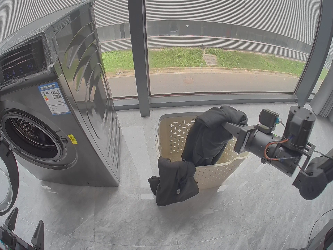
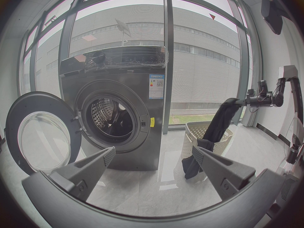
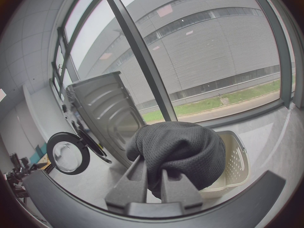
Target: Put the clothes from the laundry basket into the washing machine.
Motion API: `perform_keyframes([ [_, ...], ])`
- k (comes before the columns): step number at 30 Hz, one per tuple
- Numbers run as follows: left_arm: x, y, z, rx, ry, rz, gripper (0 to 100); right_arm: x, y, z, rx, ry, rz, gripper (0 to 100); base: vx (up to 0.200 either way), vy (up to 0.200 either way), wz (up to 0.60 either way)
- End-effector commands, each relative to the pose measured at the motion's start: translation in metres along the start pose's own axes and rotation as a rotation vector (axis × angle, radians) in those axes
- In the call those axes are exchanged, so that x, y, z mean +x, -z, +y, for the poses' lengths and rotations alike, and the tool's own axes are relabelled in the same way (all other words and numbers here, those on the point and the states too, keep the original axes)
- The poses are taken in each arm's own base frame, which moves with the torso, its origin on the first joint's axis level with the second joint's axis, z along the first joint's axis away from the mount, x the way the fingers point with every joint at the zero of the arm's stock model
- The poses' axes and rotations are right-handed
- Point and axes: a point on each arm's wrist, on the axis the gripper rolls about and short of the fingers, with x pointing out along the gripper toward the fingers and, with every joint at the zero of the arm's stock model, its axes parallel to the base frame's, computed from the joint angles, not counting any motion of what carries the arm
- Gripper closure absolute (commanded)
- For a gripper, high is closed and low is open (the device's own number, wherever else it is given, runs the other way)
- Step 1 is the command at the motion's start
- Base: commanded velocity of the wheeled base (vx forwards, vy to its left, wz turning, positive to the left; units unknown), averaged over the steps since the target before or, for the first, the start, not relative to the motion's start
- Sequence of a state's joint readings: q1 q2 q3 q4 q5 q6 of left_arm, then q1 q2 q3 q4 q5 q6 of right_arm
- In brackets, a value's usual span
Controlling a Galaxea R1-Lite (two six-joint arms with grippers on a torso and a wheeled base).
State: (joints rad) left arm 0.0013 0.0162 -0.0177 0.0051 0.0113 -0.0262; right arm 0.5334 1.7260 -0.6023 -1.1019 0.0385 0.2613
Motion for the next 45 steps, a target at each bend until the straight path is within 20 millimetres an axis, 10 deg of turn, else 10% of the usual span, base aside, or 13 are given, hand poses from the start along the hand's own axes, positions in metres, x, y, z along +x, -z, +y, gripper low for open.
perform_keyframes([
  [1, 0.000, 0.005, 0.000, 0.002, 0.002, -0.001, 0, -0.046, -0.025, 0.028, -0.002, -0.125, -0.092, 100, 0.000, 0.000, 0.00],
  [19, 0.000, 0.005, 0.000, 0.009, 0.008, 0.000, 0, -0.069, -0.039, 0.036, -0.055, -0.152, -0.148, 100, -0.067, 0.000, 0.00],
  [45, 0.000, 0.005, 0.000, -0.003, 0.006, 0.000, 0, -0.081, -0.031, 0.048, -0.085, -0.202, -0.089, 100, 0.000, 0.200, 0.00],
])
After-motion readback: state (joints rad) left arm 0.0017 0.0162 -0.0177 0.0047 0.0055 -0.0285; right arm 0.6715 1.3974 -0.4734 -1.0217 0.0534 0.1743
